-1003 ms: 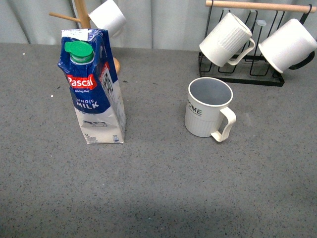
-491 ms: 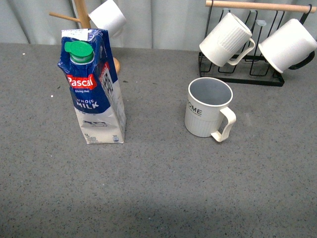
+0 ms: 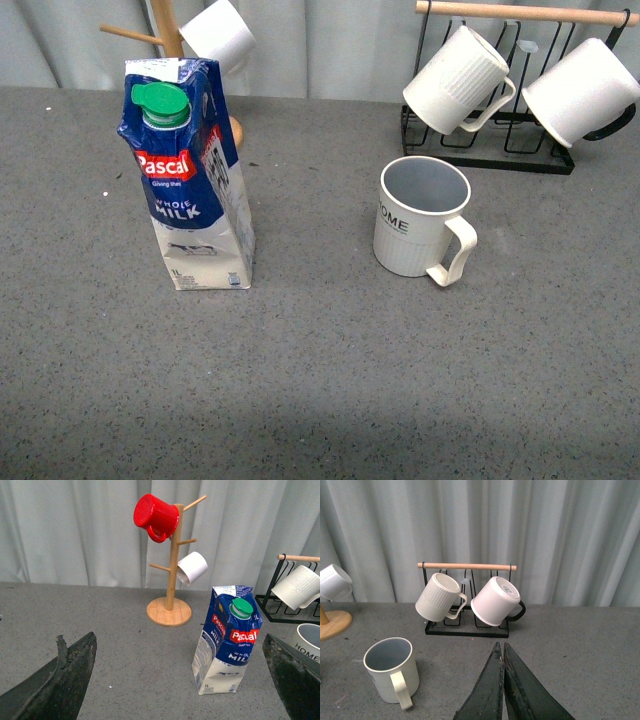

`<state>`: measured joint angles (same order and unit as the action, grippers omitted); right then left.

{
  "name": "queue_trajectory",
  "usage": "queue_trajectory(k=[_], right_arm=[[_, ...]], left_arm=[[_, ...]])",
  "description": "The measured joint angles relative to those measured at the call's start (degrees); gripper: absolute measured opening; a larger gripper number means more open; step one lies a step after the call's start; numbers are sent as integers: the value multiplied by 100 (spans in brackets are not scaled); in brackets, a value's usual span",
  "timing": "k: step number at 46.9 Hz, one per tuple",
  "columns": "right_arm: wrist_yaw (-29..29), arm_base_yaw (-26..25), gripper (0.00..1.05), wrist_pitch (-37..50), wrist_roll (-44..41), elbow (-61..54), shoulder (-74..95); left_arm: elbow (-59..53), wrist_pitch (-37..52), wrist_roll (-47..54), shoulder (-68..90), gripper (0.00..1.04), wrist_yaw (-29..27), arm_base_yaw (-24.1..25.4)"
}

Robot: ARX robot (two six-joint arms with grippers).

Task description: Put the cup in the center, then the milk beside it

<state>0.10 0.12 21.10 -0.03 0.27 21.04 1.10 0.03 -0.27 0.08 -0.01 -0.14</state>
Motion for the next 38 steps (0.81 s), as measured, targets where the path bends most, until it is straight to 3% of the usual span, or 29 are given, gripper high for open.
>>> queue_trajectory(k=[27,31,38], right_arm=[[0,0,1,-1084,0,0,-1097],[-15,0,1,-2024,0,4,-1834],[-17,0,1,-2098,0,4,-2074]], left_arm=[[0,0,0,0,98,0,0],[0,0,0,0,98,-4,0],[0,0,0,0,98,0,0]])
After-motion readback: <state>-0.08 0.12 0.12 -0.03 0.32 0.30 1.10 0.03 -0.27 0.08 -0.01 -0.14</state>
